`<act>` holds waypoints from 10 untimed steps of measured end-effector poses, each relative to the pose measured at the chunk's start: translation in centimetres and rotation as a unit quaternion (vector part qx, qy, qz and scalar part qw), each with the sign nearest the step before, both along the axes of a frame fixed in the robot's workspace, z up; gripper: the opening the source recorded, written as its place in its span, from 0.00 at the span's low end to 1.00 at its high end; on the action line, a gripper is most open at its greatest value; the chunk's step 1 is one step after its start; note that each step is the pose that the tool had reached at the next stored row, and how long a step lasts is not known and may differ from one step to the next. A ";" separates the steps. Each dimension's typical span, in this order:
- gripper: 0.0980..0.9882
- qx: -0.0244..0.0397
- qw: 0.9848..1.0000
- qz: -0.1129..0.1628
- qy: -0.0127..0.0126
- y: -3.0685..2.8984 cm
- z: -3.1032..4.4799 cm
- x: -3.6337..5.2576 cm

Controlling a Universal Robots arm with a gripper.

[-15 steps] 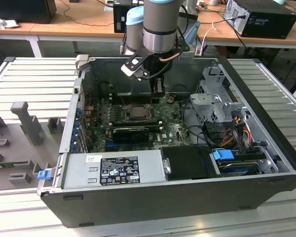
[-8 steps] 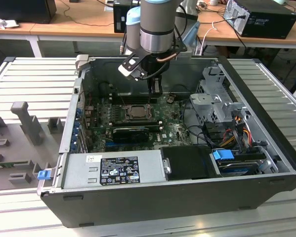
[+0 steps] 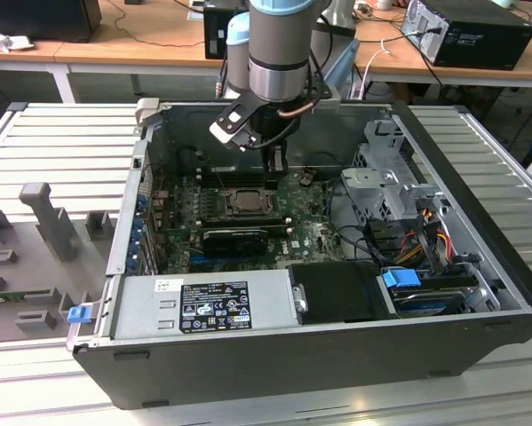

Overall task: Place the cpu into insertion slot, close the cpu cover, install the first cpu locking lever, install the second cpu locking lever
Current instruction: 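Close the cpu cover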

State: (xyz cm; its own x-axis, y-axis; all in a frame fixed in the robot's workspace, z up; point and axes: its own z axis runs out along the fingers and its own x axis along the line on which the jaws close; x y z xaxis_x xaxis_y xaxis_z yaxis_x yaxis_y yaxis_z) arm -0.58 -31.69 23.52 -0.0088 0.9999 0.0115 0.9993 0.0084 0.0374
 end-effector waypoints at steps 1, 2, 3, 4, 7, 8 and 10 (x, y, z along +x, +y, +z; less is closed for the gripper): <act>0.01 0.000 1.000 0.000 0.000 0.00 -0.14 -0.18; 0.01 0.000 1.000 0.001 0.001 0.00 -0.28 -0.40; 0.01 0.000 1.000 0.001 0.001 0.00 -0.40 -0.67; 0.01 0.000 1.000 0.001 0.002 0.00 -0.51 -0.91; 0.01 0.000 1.000 0.002 0.002 -0.01 -0.79 -2.09; 0.01 0.000 1.000 0.003 0.003 0.00 -0.83 -2.25; 0.01 0.000 1.000 0.003 0.003 0.00 -0.84 -2.42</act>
State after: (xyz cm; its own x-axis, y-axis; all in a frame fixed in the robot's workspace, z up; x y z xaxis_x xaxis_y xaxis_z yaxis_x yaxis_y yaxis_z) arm -3.00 -31.68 22.68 -0.0151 0.9998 0.0115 0.9994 0.0147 0.0316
